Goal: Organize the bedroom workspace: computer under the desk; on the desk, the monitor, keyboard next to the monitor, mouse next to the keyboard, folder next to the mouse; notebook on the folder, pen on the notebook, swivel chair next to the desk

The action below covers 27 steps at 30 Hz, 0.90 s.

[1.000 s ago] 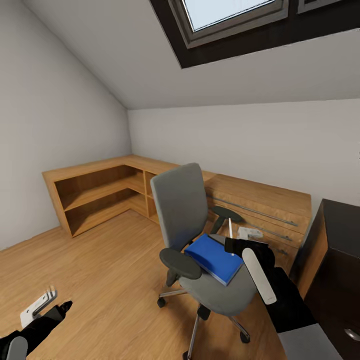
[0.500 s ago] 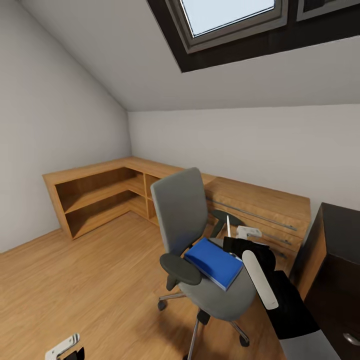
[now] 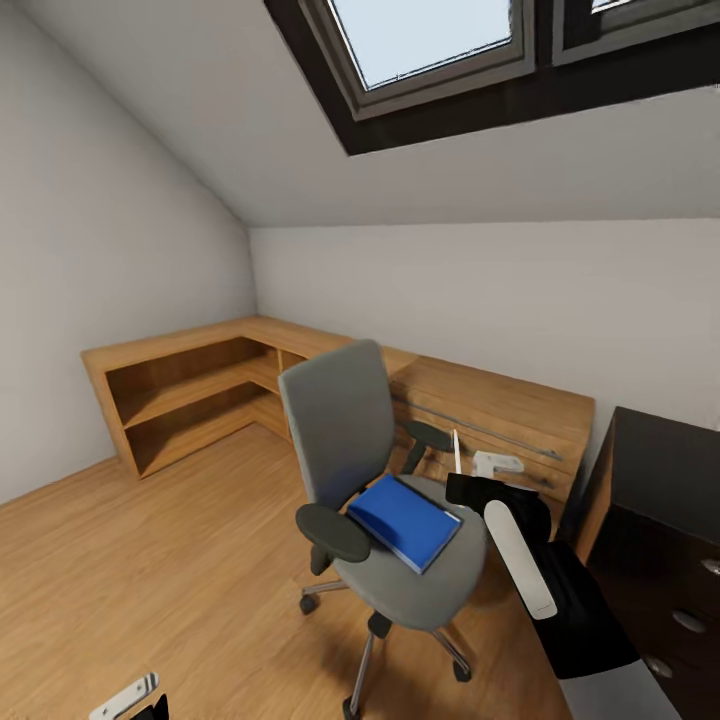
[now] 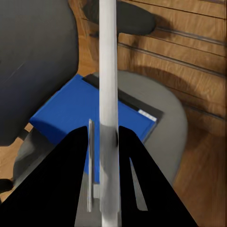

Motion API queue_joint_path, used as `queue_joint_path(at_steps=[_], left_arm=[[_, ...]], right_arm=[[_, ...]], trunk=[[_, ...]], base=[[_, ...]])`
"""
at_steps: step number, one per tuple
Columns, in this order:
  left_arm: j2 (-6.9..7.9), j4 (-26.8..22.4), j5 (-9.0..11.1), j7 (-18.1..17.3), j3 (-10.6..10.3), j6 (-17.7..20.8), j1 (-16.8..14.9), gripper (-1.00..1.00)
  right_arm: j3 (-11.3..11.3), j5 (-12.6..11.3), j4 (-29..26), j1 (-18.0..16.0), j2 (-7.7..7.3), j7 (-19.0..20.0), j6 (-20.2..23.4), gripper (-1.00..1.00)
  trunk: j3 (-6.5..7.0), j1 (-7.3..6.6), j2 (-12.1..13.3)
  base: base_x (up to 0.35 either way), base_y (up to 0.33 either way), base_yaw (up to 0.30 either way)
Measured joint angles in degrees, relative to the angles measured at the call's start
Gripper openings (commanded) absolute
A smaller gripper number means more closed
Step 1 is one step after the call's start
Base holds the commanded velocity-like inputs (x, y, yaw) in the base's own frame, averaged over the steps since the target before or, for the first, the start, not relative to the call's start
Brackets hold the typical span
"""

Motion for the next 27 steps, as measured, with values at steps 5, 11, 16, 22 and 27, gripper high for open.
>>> queue_joint_path(at_steps=[5,11,16,22,27], left_arm=[[-0.01,0.08,0.05,0.01,0.01,0.05,0.00,1.00],[0.01,1.23,-0.08,0.08,-0.29,0.04,0.00,1.00],[0.12,9.21,-2.89,0.19,-0.28,-5.60,0.02,1.00],[0.07,19.97,-7.37,0.30,-0.29,-18.28,0.02,1.00],[-0.03,21.16,-7.88,0.29,-0.46,-19.45,0.02,1.00]], right_arm=[[-0.04,-0.06,-0.04,0.00,0.00,0.02,-0.05,-1.00],[-0.01,-0.12,-0.01,0.00,0.06,0.09,-0.13,-1.00],[-0.15,0.14,-0.48,0.00,-0.14,0.07,-0.19,-1.00],[-0.62,0.53,-2.24,-0.26,-0.17,-0.12,-0.67,-1.00],[-3.41,0.33,1.89,-7.18,-0.18,-0.03,1.98,-1.00]], trunk=[[0.90,-1.10,2.01],[1.98,-2.42,4.42],[2.87,-3.52,6.42],[3.95,-4.84,8.83],[4.85,-5.94,10.84]], base=[[-0.014,-0.021,0.000],[-0.001,-0.002,0.000],[0.000,0.000,0.000],[0.000,0.000,0.000],[0.000,0.000,0.000]])
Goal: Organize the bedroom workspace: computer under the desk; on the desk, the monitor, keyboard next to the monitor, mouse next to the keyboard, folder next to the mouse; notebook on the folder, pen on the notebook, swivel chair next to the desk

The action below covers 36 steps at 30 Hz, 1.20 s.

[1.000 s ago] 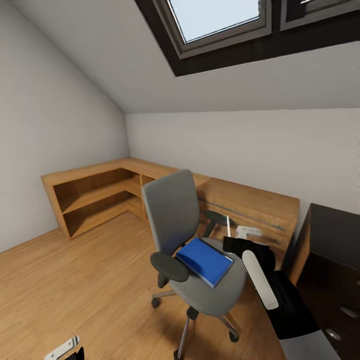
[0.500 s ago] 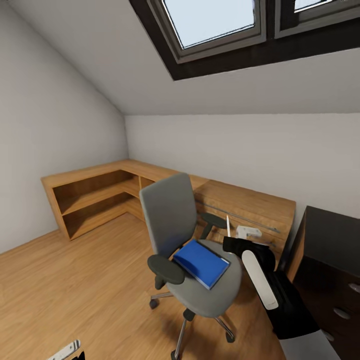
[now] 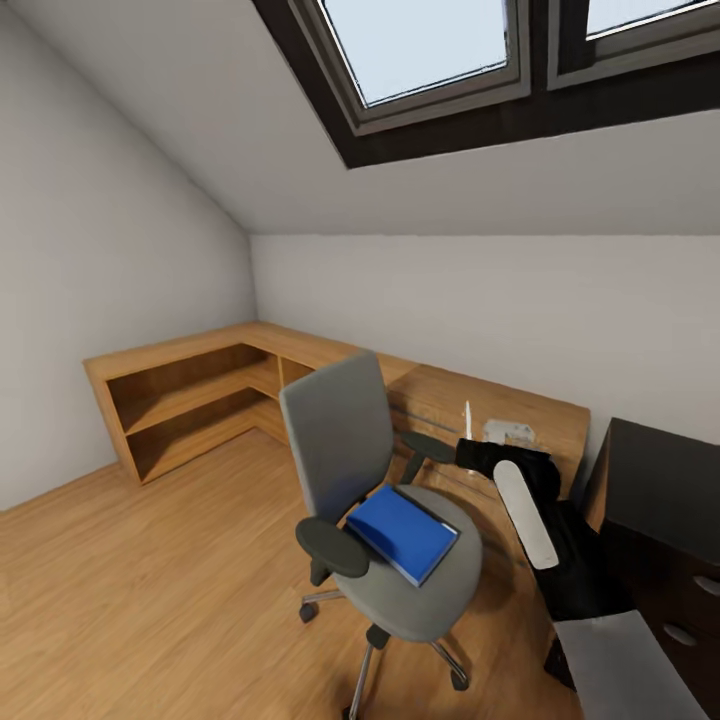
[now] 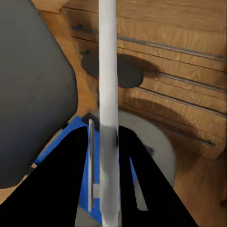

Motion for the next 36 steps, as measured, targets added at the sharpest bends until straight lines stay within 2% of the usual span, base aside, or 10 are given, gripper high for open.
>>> queue_joint_path(at_steps=[2,4,6,9,16,20,21,24,25,36], left_arm=[[0.00,0.52,-0.48,-0.01,-0.07,-0.18,0.00,1.00],[0.05,1.49,-0.91,-0.06,-0.02,-0.24,0.01,1.00],[0.13,3.44,-1.26,-0.13,0.05,-0.35,0.01,1.00],[0.06,4.87,-1.80,-0.17,-0.04,-0.59,0.00,1.00],[0.17,5.99,-2.44,-0.13,0.07,-0.84,0.00,1.00],[0.29,7.40,-2.52,-0.20,0.09,-0.98,0.00,1.00],[0.34,7.74,-2.57,-0.28,-0.01,-2.80,0.01,1.00],[0.28,7.87,-2.69,-0.35,-0.05,-5.42,0.00,1.00],[0.30,7.97,-2.67,-0.36,-0.06,-6.57,0.00,1.00],[0.75,11.38,-2.82,-0.40,0.03,-11.92,-0.01,1.00]], right_arm=[[-3.09,-0.11,4.74,-5.08,0.00,0.09,1.30,-1.00],[-5.78,-0.20,7.70,-7.05,-0.05,0.17,1.74,-1.00],[-8.44,-0.19,9.94,-8.23,-0.21,0.35,1.90,-1.00],[-9.82,0.17,12.40,-8.67,-0.64,0.75,1.67,-1.00],[-10.42,0.28,13.25,-8.55,-2.40,0.92,1.88,-1.00],[-10.52,0.38,13.39,-7.91,-2.68,1.01,1.82,-1.00],[-10.73,0.74,13.52,-7.80,-4.38,0.96,1.94,-1.00],[-11.27,0.26,14.93,-7.78,-6.70,1.05,1.86,-1.00],[-12.33,0.29,17.48,-7.76,-8.13,1.97,1.76,-1.00],[-12.41,1.02,19.59,-7.75,-9.09,2.56,0.26,-1.00]], trunk=[[0.36,-0.44,0.80],[0.71,-0.88,1.60],[1.07,-1.32,2.41],[1.61,-1.98,3.61],[2.87,-3.51,6.42],[3.59,-4.39,8.02],[3.59,-4.40,8.04],[3.59,-4.40,8.04],[3.59,-4.40,8.04],[3.59,-4.40,8.04]], base=[[0.000,0.000,0.000],[0.000,0.000,0.000],[0.000,0.000,0.000],[0.000,0.000,0.000],[0.000,0.000,-0.042],[0.000,0.000,-0.247],[0.000,0.000,-0.284],[0.000,0.000,-0.290],[0.000,0.000,-0.292],[0.000,-0.225,-0.293]])
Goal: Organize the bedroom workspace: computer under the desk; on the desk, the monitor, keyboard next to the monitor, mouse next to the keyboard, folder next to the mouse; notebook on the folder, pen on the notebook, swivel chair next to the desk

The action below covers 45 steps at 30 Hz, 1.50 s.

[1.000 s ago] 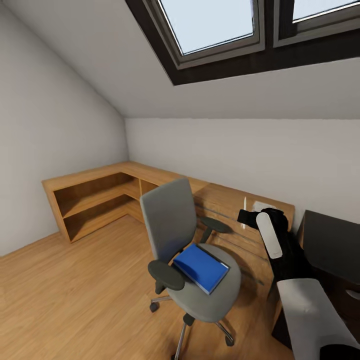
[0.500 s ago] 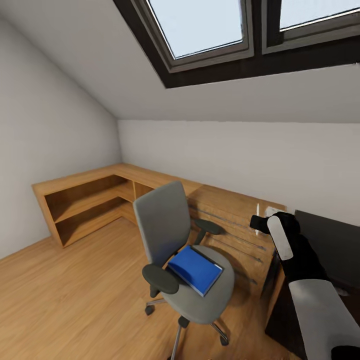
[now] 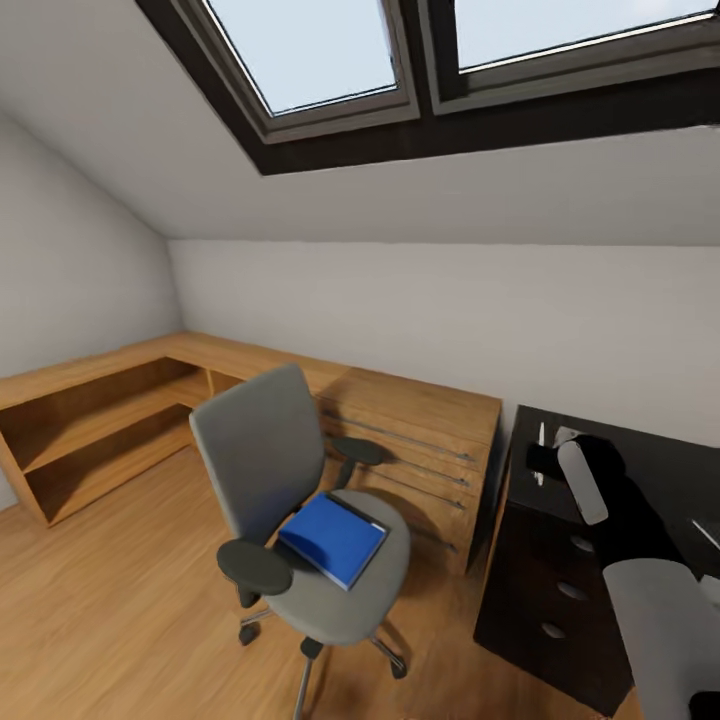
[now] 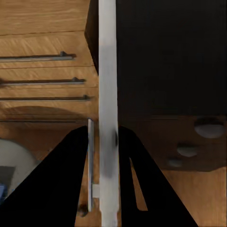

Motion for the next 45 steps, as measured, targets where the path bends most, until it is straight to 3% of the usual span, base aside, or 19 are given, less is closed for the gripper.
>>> queue_joint_path(at_steps=[2,3,6,7,10,12,14,16,20,30,34,38,42,45], left_arm=[[0.02,0.13,0.00,-0.03,-0.01,-0.36,0.00,1.00],[0.03,0.18,0.00,-0.06,-0.02,-0.52,0.01,1.00],[0.03,0.20,0.00,-0.06,0.00,-0.58,0.00,1.00],[0.46,0.24,0.05,-0.05,0.09,-1.38,-0.01,1.00],[0.98,0.99,0.07,-0.18,0.20,-3.41,0.01,1.00],[2.21,5.09,0.11,-0.39,0.34,-9.53,0.02,1.00],[2.66,6.57,0.09,-0.42,0.32,-12.05,0.02,1.00],[3.17,9.38,0.11,-0.45,0.33,-17.23,0.02,1.00],[3.37,11.87,0.11,-0.36,0.32,-20.83,0.02,1.00],[3.43,15.12,0.26,-0.10,0.44,-22.47,0.58,1.00],[3.43,15.25,0.27,-0.28,0.43,-25.95,2.03,1.00],[3.43,15.27,0.25,-0.35,0.40,-26.80,2.39,1.00],[3.43,15.28,0.25,-0.38,0.39,-27.15,2.53,1.00],[3.43,15.28,0.25,-0.38,0.39,-27.19,2.55,1.00]], right_arm=[[0.12,1.49,0.68,-0.01,-0.05,0.01,-0.44,-1.00],[0.16,3.77,1.32,-0.01,-0.04,0.02,-1.53,-1.00],[0.66,4.92,1.60,-0.01,-0.01,0.03,-3.05,-1.00],[5.28,5.03,1.70,0.00,0.03,0.03,-4.03,-1.00],[8.02,5.53,1.71,0.01,0.09,0.10,-4.97,-1.00],[10.25,5.61,2.85,0.00,0.13,0.10,-7.14,-1.00],[10.58,5.67,3.78,-0.01,0.13,0.09,-7.52,-1.00],[10.95,5.74,5.60,0.00,0.14,0.11,-8.01,-1.00],[11.11,5.78,6.77,-0.01,0.10,0.32,-8.42,-1.00],[10.98,6.84,11.54,-0.14,-0.44,2.40,-13.27,-1.00],[10.88,7.24,18.76,-0.83,-1.71,3.75,-15.95,-1.00],[10.86,8.35,24.49,-2.56,-2.60,7.36,-20.05,-1.00],[10.77,12.76,34.08,-6.25,-3.10,11.25,-25.33,-1.00],[10.75,13.80,37.83,-7.58,-3.16,12.31,-28.09,-1.00]], trunk=[[0.00,0.00,0.00],[0.00,0.00,-0.01],[0.00,0.00,0.00],[0.00,-0.02,0.00],[-0.01,-0.03,0.00],[-0.01,-0.03,0.00],[-0.01,-0.03,0.00],[-0.01,-0.03,0.00],[-0.01,-0.02,0.00],[-0.01,0.00,0.00],[-0.01,0.00,0.01],[0.00,0.00,0.00],[0.00,0.00,0.00],[-0.01,0.00,0.00]], base=[[0.000,-0.145,-0.294],[0.000,-0.046,-0.292],[0.073,-0.044,-0.191],[0.238,-0.079,-0.034],[0.266,-0.087,-0.017],[0.269,-0.089,-0.004],[0.258,-0.068,-0.002],[0.286,-0.026,-0.001],[0.235,-0.009,0.000],[0.024,-0.001,0.000],[0.000,0.000,0.000],[0.000,0.000,0.000],[0.000,0.000,0.000],[0.000,0.000,0.000]])
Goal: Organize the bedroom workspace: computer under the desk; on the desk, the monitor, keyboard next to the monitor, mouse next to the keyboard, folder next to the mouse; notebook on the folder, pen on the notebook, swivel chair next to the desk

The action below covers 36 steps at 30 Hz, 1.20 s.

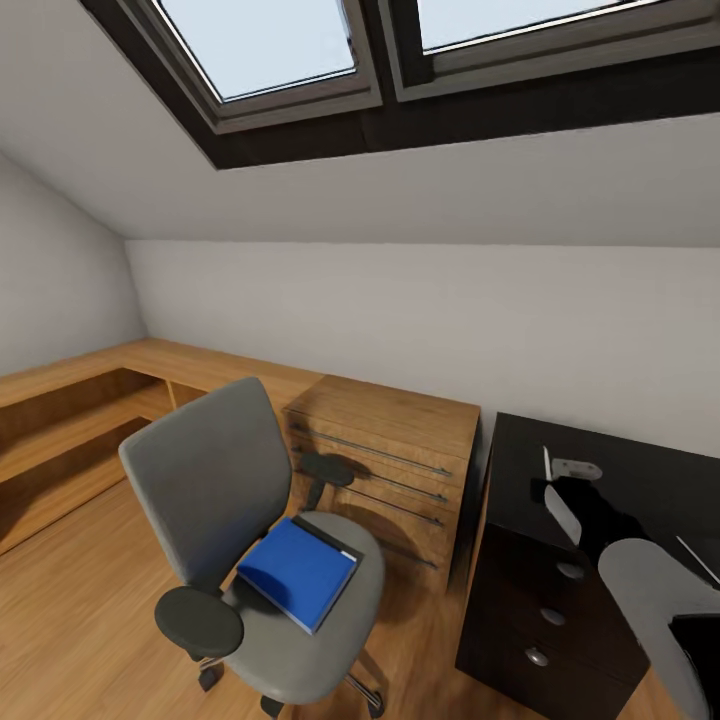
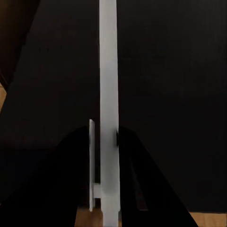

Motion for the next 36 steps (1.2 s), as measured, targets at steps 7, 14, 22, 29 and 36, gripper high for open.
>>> queue_joint_path(at_steps=[7,14,22,29,36], left_arm=[[0.00,0.00,0.06,0.04,0.01,-0.03,0.10,1.00],[0.00,0.00,0.18,0.25,0.04,-0.05,0.10,1.00],[-0.05,-0.01,0.35,0.50,0.29,-2.12,0.10,1.00],[-0.10,-0.01,0.38,0.50,0.41,-2.31,0.10,1.00],[-0.17,-0.01,0.33,0.48,0.42,-2.32,0.10,1.00]], right_arm=[[-0.01,0.71,5.08,-1.93,-0.06,1.01,-3.44,-1.00],[-0.07,0.34,5.05,-2.26,0.11,3.58,1.64,-1.00],[-0.17,0.21,4.76,-2.32,0.17,3.93,3.86,-1.00],[-0.18,0.21,4.73,-2.34,0.21,3.95,3.89,-1.00],[-0.18,0.21,4.73,-2.33,0.28,3.95,3.89,-1.00]], trunk=[[0.00,0.00,0.00],[0.00,0.00,0.00],[-0.53,0.65,-1.19],[-1.79,2.19,-4.00],[-3.05,3.73,-6.81]], base=[[0.000,0.000,0.000],[0.000,0.000,0.000],[0.000,0.000,0.000],[0.000,0.000,0.000],[0.000,0.000,0.000]])
